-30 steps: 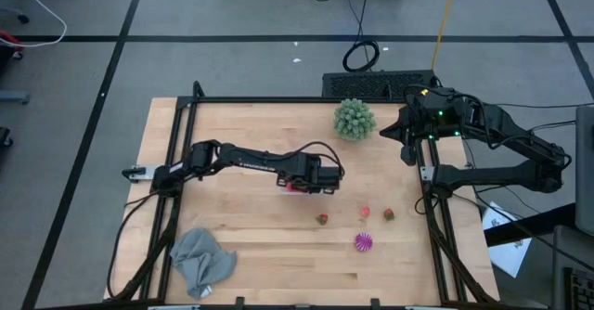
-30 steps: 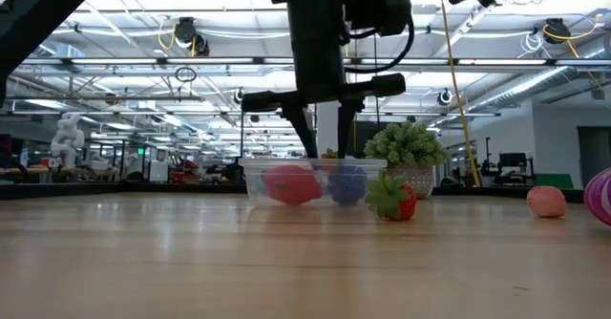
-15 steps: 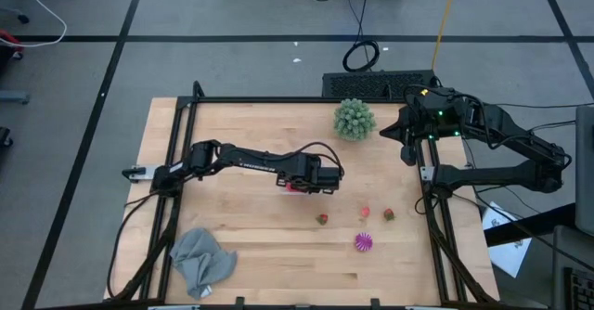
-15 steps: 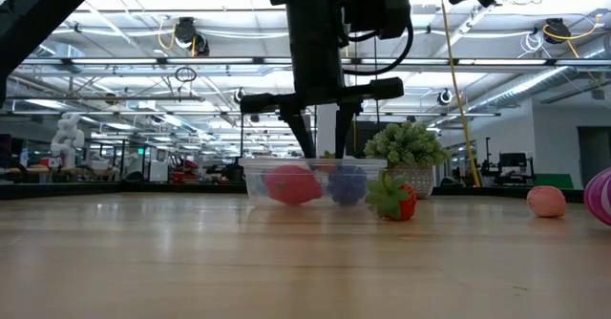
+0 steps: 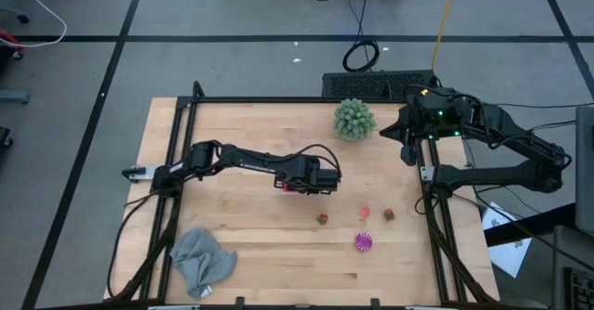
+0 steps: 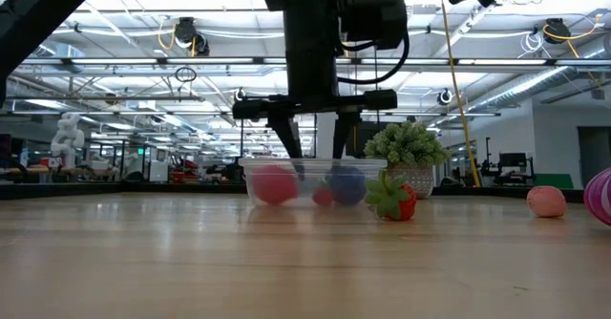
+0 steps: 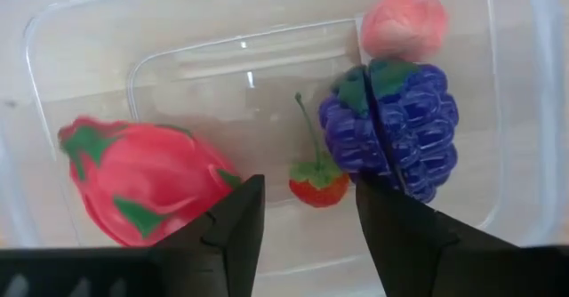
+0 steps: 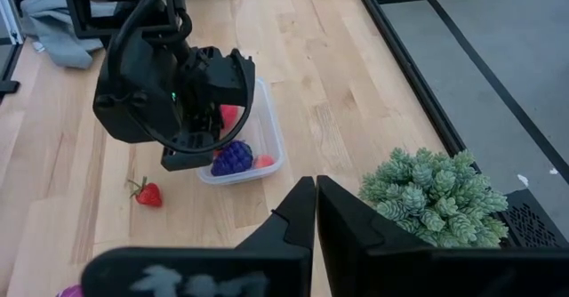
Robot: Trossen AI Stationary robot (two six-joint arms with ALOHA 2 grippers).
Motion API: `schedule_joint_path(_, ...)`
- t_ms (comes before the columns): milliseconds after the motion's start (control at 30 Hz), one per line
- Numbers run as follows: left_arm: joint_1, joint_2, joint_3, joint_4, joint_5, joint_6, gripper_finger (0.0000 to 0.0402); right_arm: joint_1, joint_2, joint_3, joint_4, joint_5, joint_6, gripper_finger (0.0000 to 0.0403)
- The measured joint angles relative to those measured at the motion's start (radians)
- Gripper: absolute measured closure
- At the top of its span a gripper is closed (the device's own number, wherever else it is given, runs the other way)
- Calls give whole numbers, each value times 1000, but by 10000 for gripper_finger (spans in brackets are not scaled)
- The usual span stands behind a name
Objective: Pick and placing Produce into tupperware
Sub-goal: Put the left red strawberry into the transparent bin
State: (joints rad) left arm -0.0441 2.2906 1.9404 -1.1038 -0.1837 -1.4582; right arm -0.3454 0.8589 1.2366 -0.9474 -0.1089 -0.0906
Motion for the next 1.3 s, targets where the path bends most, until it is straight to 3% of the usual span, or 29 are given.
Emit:
schedule_joint_path(667,-6,-45,0,-4,0,0,224,0,0,0,0,0,0,399)
schedule_joint_path(1100,-44,-63,34,-10,-10,13,365,0,0,0,0,0,0,399)
schedule_joint_path(1300,-75,-85,34,-14,-34,17,394,0,0,0,0,0,0,399)
